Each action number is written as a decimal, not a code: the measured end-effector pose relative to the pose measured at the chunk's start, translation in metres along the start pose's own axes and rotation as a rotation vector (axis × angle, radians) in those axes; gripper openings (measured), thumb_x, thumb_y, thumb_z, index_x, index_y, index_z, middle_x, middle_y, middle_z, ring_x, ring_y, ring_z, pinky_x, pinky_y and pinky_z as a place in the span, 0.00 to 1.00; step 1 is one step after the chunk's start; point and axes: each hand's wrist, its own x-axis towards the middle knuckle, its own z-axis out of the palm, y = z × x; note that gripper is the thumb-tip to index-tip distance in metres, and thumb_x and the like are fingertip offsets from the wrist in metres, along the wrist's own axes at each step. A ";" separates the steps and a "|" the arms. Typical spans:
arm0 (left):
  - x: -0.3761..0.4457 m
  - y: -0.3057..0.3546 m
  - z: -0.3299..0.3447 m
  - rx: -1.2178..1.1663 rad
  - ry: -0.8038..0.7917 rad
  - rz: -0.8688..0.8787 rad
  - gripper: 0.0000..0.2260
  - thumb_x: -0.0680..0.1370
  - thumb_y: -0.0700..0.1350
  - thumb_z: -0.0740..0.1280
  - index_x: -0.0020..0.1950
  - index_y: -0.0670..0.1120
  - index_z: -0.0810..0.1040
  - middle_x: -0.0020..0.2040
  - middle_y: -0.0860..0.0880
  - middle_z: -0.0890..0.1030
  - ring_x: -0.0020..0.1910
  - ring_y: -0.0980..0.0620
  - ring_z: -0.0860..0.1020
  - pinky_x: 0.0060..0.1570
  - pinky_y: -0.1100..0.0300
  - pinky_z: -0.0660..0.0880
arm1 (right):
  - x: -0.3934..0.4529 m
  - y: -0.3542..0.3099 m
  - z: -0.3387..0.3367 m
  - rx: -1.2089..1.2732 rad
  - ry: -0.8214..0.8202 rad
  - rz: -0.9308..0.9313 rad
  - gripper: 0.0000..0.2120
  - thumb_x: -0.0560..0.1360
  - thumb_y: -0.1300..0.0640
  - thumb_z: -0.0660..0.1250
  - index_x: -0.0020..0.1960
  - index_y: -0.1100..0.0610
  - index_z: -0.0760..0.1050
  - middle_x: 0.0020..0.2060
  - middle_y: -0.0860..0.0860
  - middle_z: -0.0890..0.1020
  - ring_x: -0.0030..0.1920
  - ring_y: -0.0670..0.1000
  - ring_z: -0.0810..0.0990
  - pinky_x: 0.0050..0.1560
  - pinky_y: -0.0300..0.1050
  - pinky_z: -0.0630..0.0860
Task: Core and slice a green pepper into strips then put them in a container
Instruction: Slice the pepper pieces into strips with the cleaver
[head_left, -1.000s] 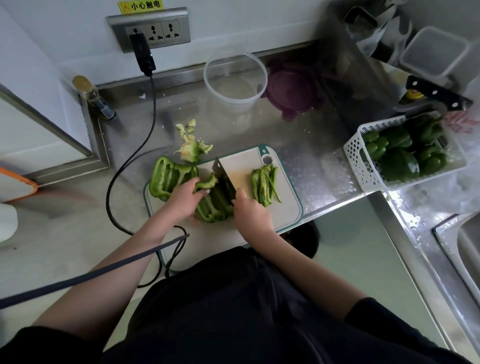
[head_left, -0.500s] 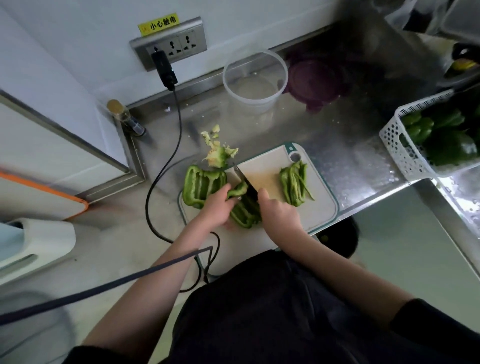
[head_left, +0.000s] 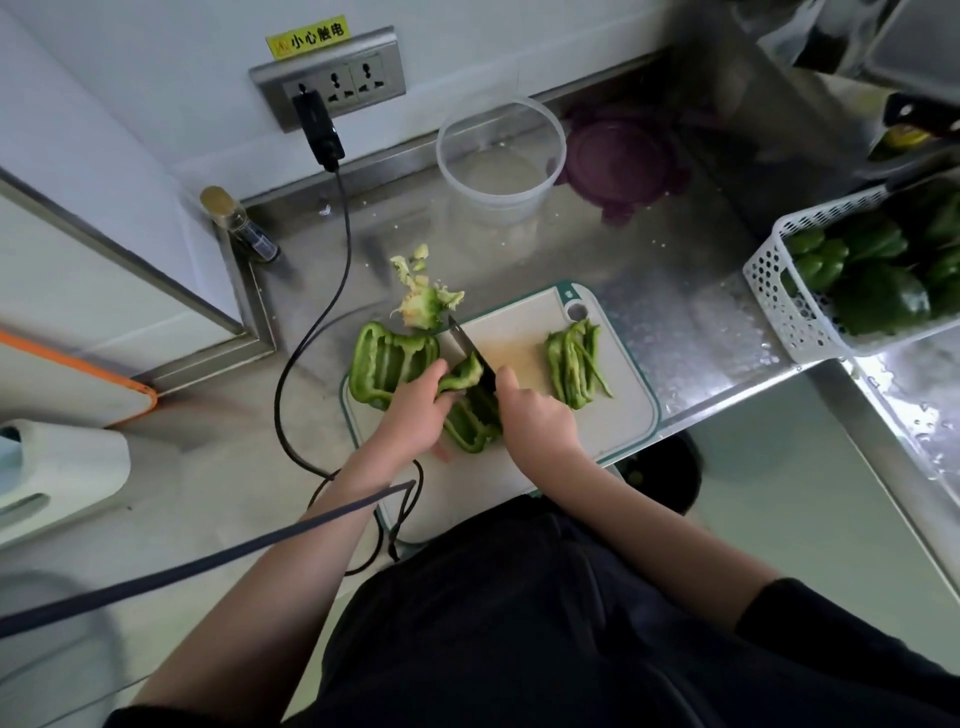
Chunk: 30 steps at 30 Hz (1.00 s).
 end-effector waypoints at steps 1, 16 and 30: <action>-0.001 0.000 -0.001 -0.032 -0.010 -0.019 0.20 0.81 0.44 0.60 0.73 0.45 0.62 0.41 0.48 0.74 0.36 0.47 0.75 0.40 0.42 0.79 | 0.000 0.000 0.000 0.002 0.005 -0.004 0.15 0.76 0.69 0.57 0.60 0.59 0.60 0.35 0.52 0.73 0.33 0.57 0.73 0.31 0.47 0.70; -0.002 -0.016 -0.035 -0.206 -0.075 -0.148 0.21 0.80 0.45 0.62 0.72 0.48 0.62 0.35 0.48 0.70 0.20 0.57 0.63 0.20 0.65 0.70 | 0.003 0.008 -0.003 0.111 0.025 0.050 0.03 0.81 0.61 0.54 0.54 0.57 0.61 0.37 0.55 0.78 0.30 0.56 0.69 0.26 0.44 0.64; 0.018 0.011 -0.007 -0.117 -0.094 -0.068 0.21 0.79 0.45 0.64 0.71 0.44 0.64 0.47 0.44 0.78 0.32 0.55 0.72 0.26 0.63 0.68 | -0.014 0.041 -0.036 0.339 0.173 0.159 0.09 0.83 0.51 0.50 0.49 0.56 0.61 0.32 0.53 0.72 0.33 0.58 0.72 0.29 0.45 0.63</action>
